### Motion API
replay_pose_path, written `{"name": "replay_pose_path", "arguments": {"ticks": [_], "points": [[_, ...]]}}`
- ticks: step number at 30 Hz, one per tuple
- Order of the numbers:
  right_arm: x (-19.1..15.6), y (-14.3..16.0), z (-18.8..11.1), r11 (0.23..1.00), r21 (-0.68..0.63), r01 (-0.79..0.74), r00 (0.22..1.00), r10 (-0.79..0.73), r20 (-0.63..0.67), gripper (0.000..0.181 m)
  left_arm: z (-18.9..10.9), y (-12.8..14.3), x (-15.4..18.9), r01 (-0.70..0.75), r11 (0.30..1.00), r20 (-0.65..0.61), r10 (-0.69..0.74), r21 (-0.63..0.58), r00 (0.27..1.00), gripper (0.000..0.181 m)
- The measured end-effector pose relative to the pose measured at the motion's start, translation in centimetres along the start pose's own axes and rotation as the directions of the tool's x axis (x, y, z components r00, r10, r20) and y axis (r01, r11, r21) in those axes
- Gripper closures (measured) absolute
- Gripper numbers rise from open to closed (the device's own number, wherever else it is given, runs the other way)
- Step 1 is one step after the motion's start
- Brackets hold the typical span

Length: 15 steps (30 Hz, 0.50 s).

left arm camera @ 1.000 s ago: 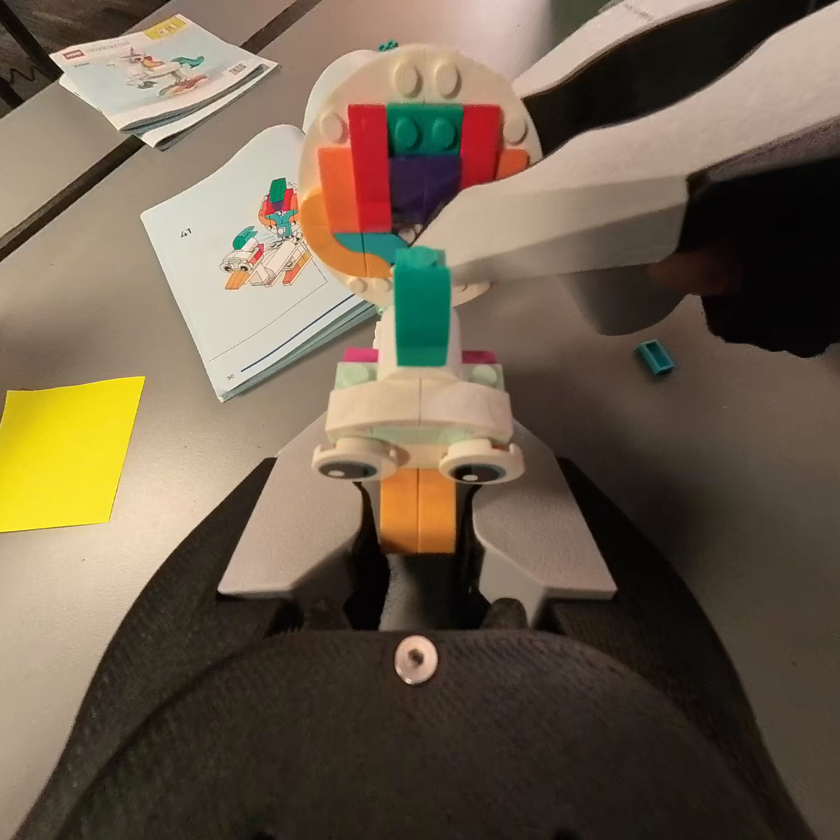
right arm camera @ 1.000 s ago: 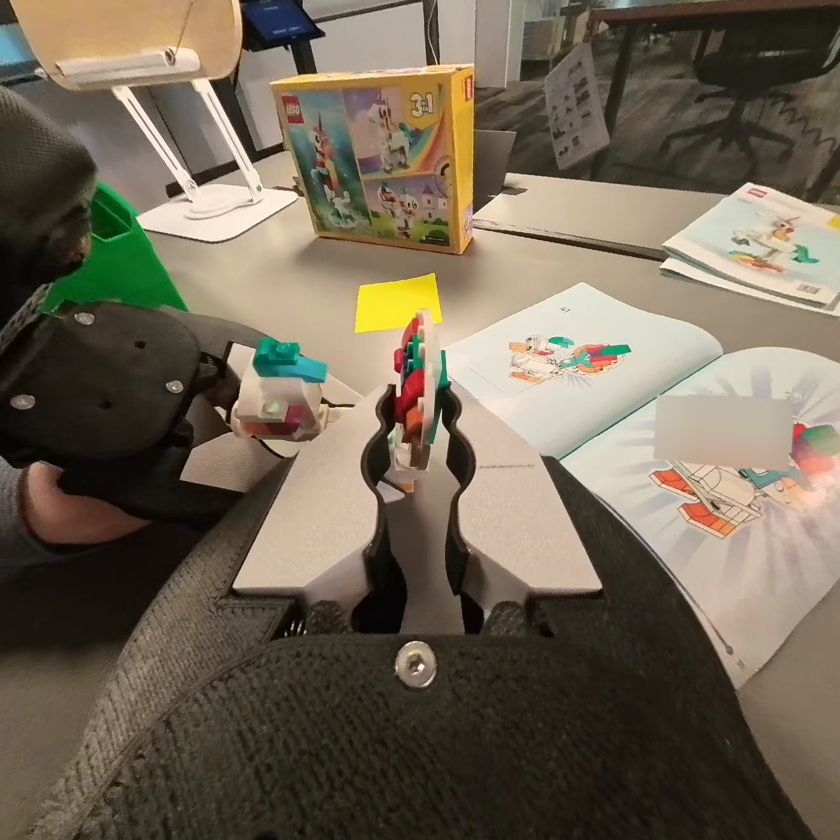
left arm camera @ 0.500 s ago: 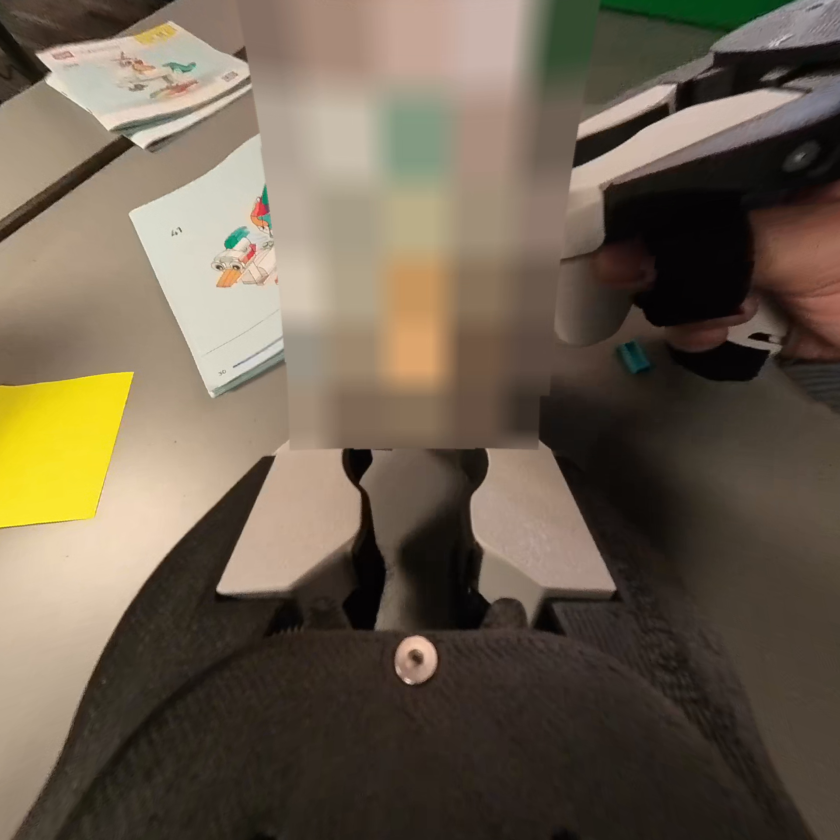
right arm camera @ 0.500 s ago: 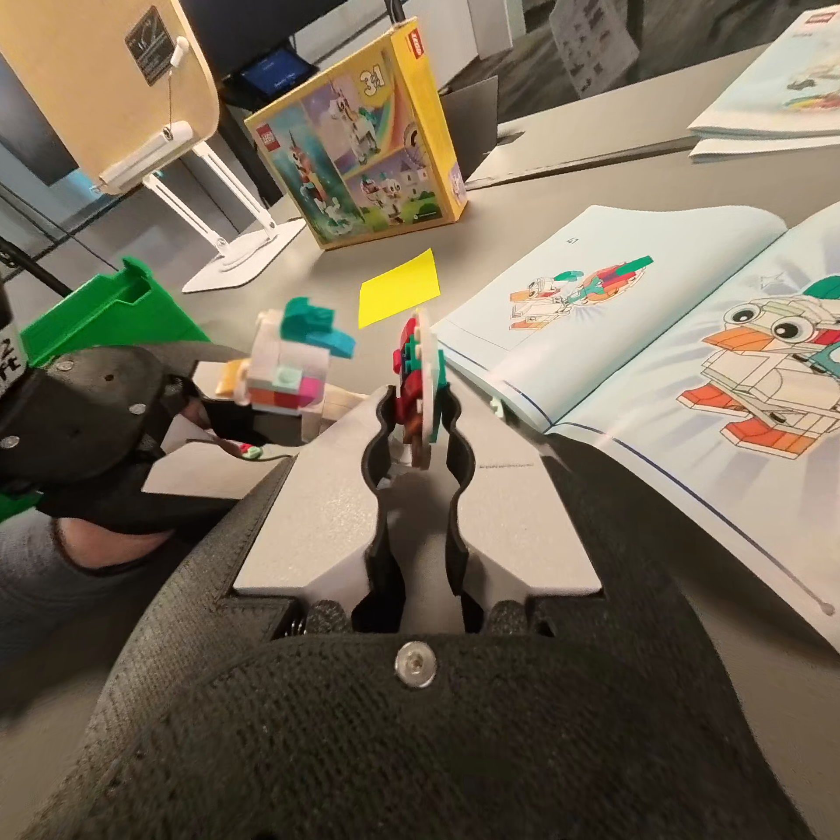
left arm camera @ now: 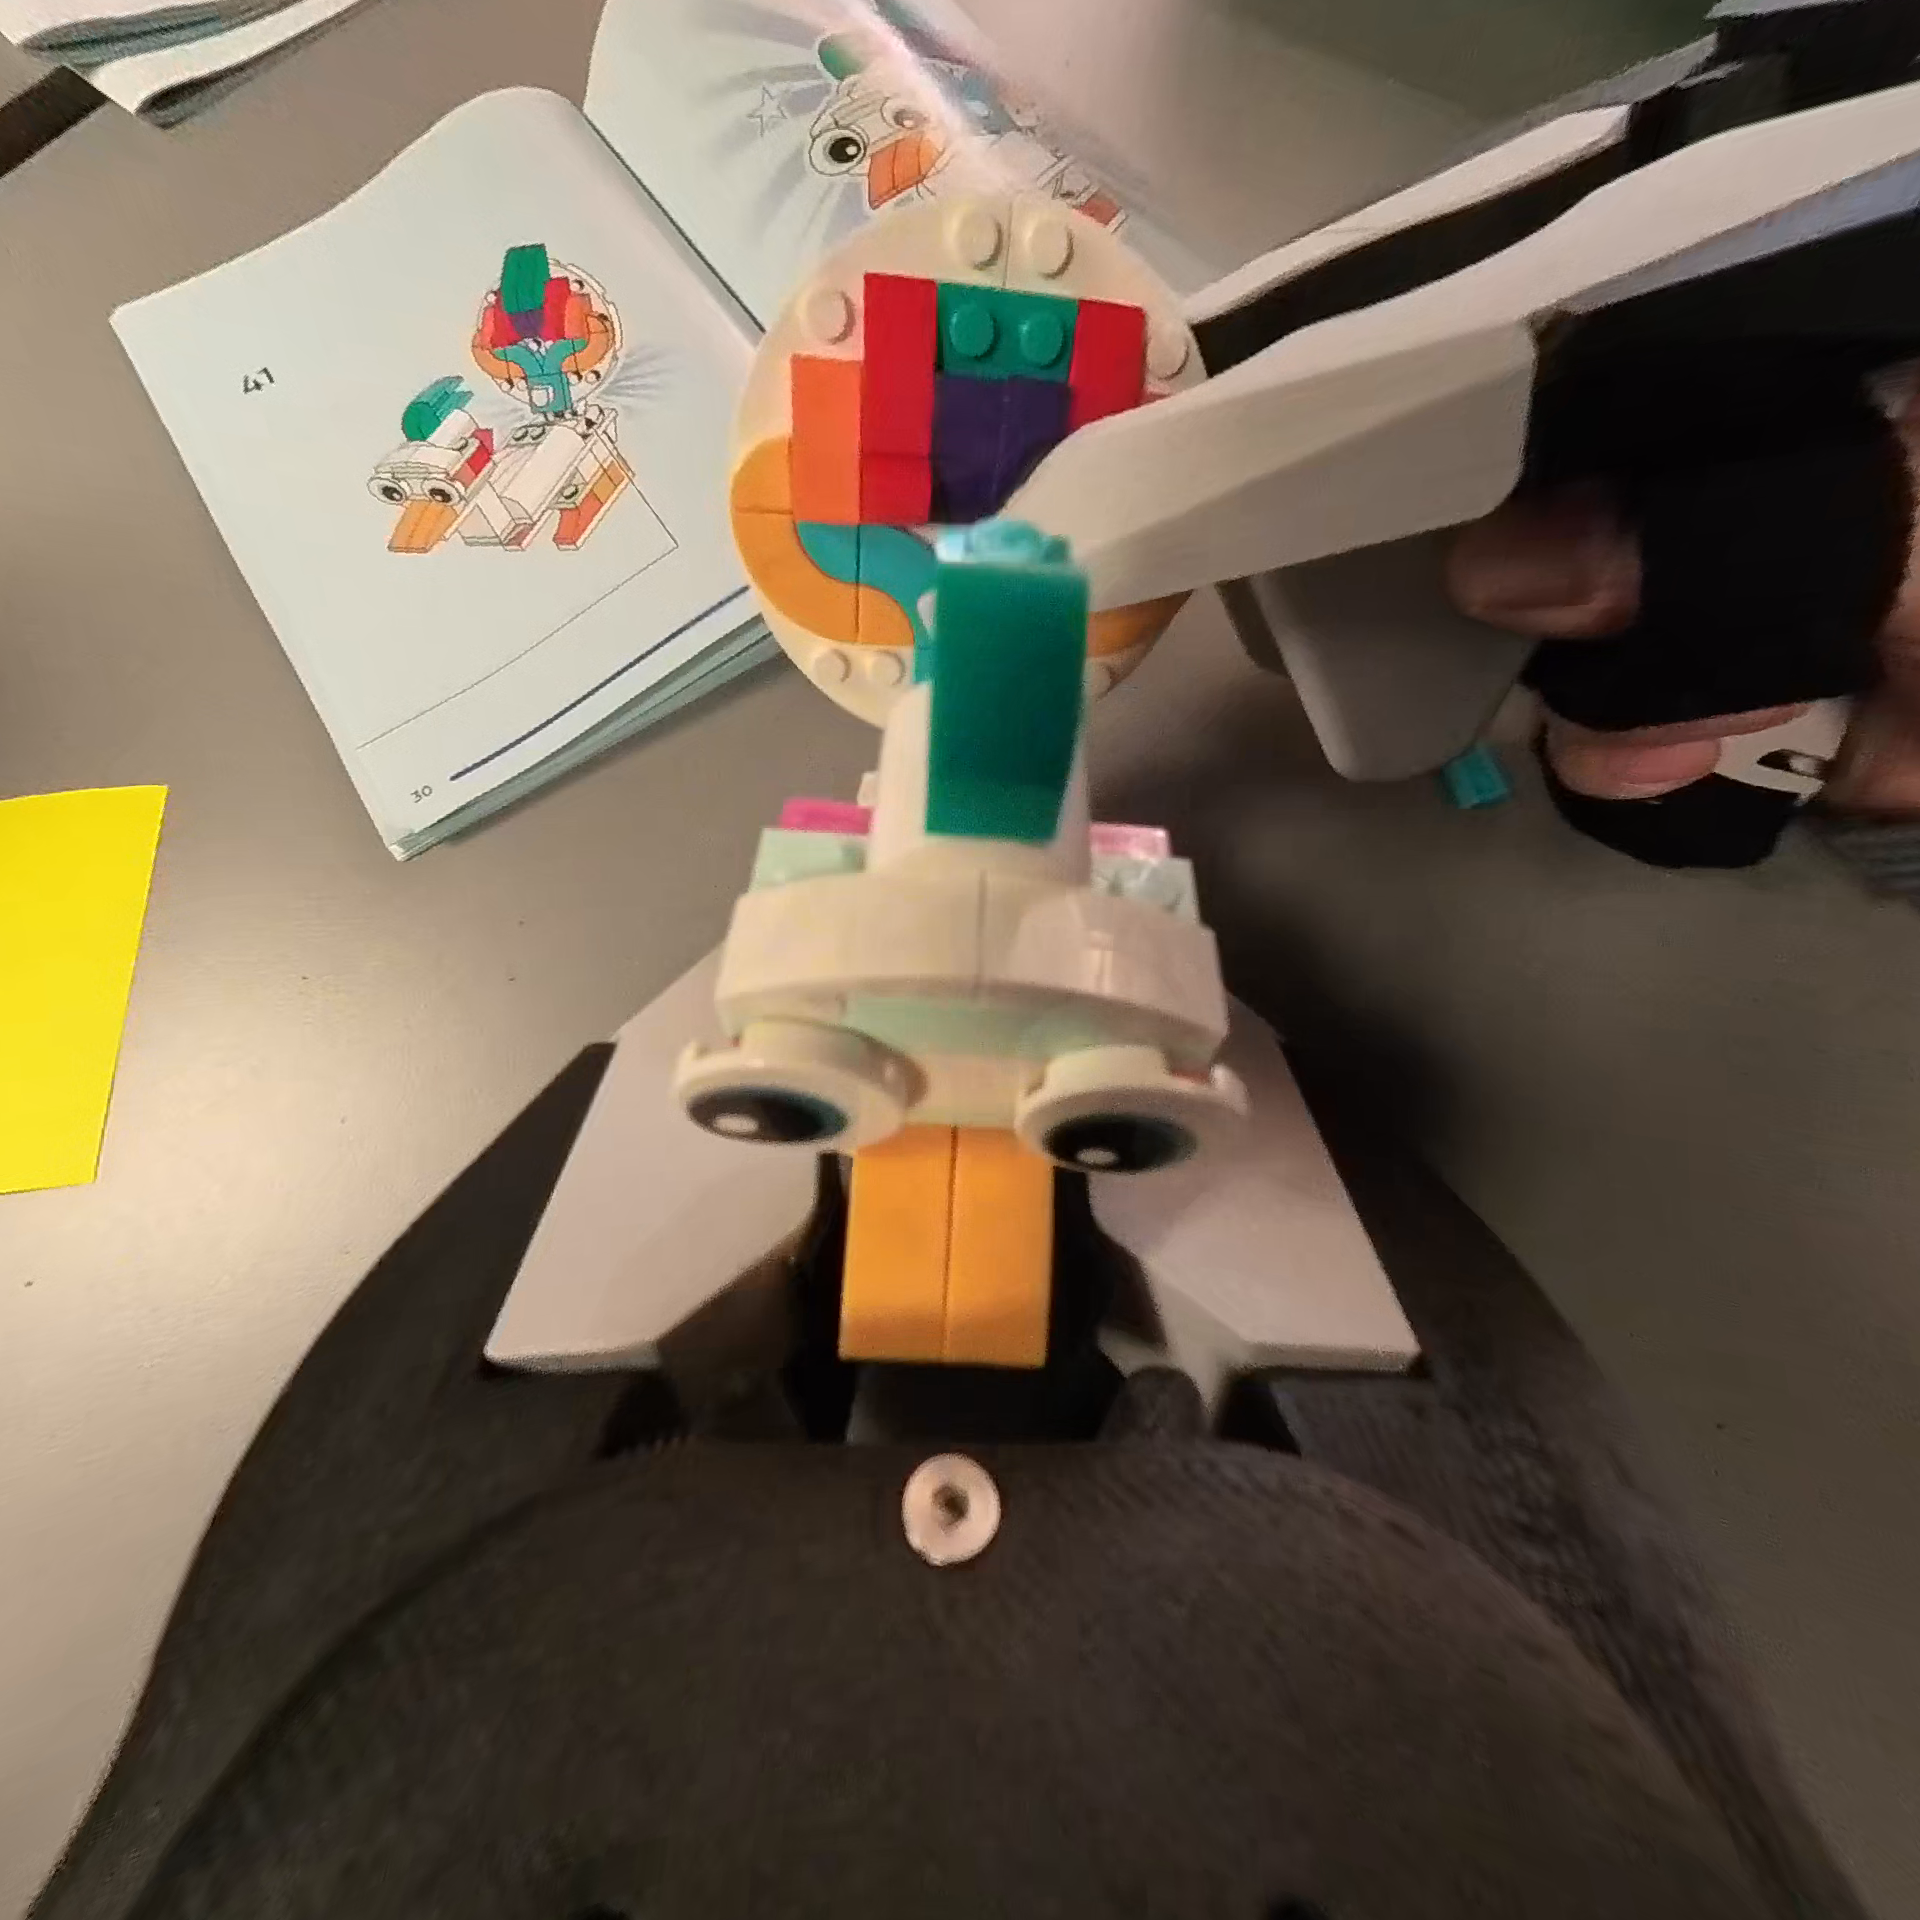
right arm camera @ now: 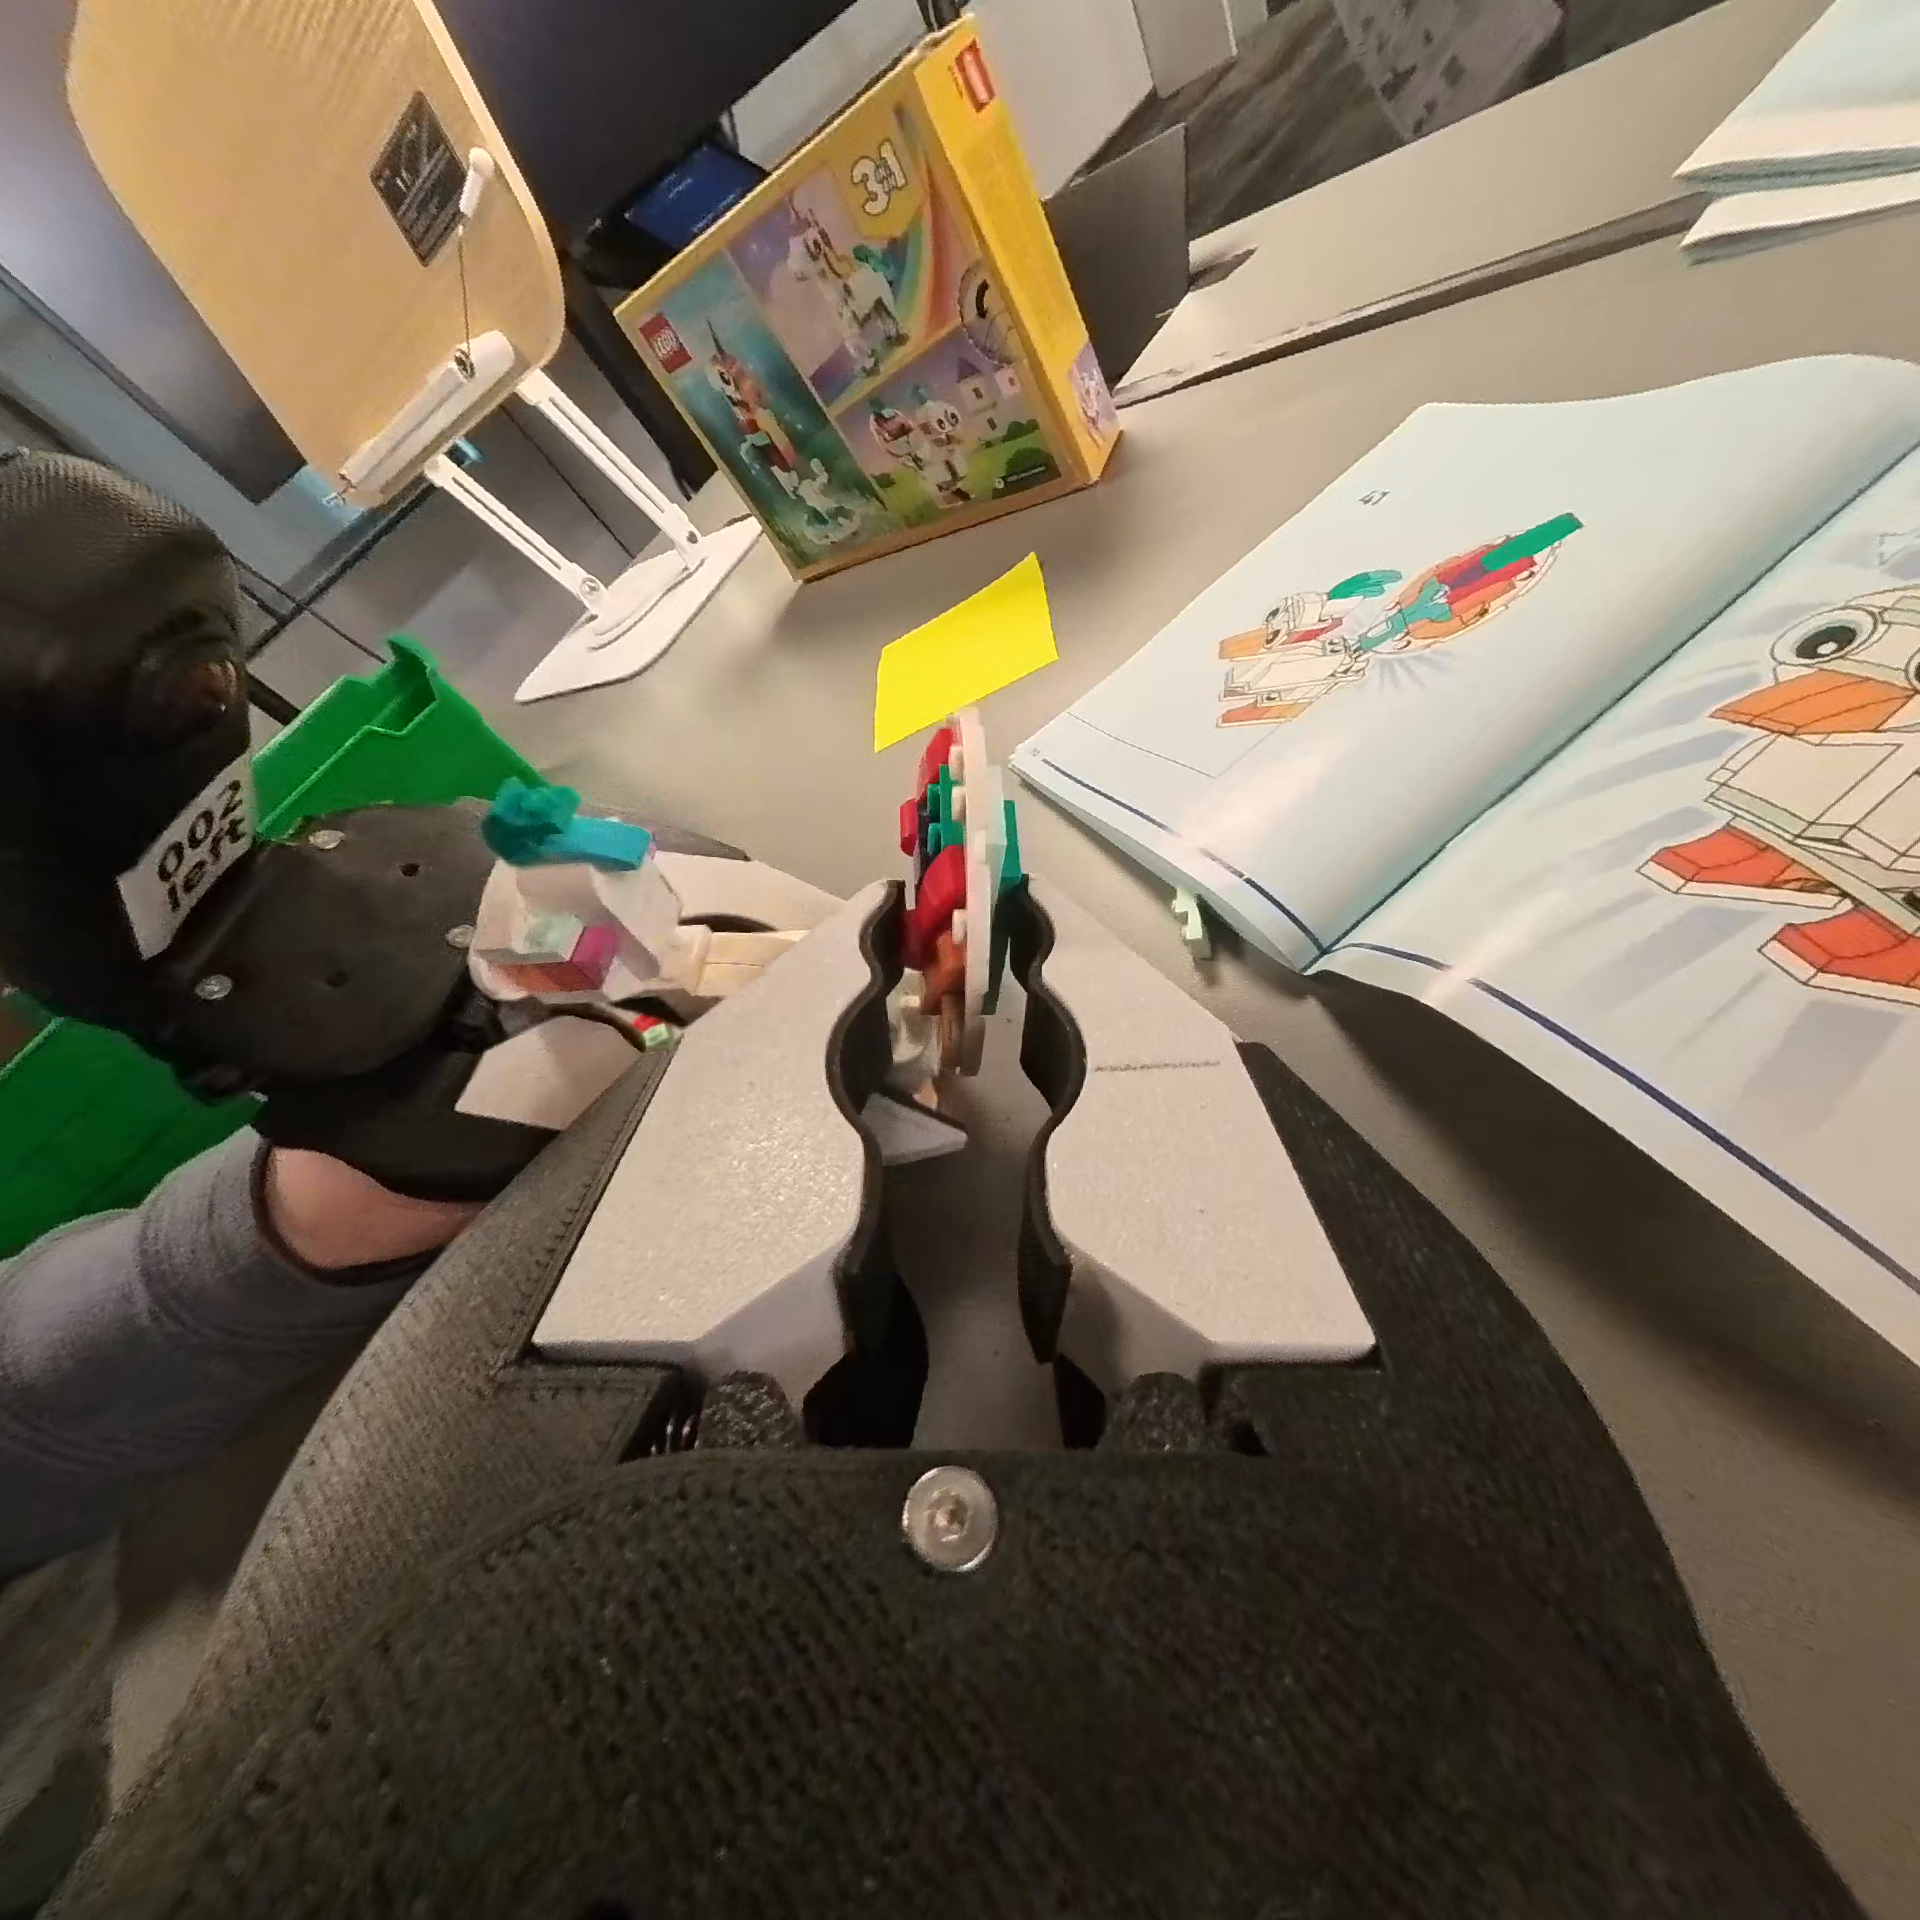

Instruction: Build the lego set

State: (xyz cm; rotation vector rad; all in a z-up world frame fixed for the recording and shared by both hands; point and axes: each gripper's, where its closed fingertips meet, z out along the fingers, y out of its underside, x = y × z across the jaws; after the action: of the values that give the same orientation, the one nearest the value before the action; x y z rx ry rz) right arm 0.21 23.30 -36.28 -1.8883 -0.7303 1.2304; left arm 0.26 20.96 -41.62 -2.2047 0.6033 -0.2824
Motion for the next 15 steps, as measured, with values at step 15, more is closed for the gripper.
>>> {"name": "replay_pose_path", "arguments": {"ticks": [15], "points": [[-1.02,-0.62,-0.53,0.998,0.041,-0.037,0.997,0.035,0.069,0.164,-0.56,-0.87,-0.13,-0.058,0.996,0.047,0.055,0.064,0.997,0.143]]}}
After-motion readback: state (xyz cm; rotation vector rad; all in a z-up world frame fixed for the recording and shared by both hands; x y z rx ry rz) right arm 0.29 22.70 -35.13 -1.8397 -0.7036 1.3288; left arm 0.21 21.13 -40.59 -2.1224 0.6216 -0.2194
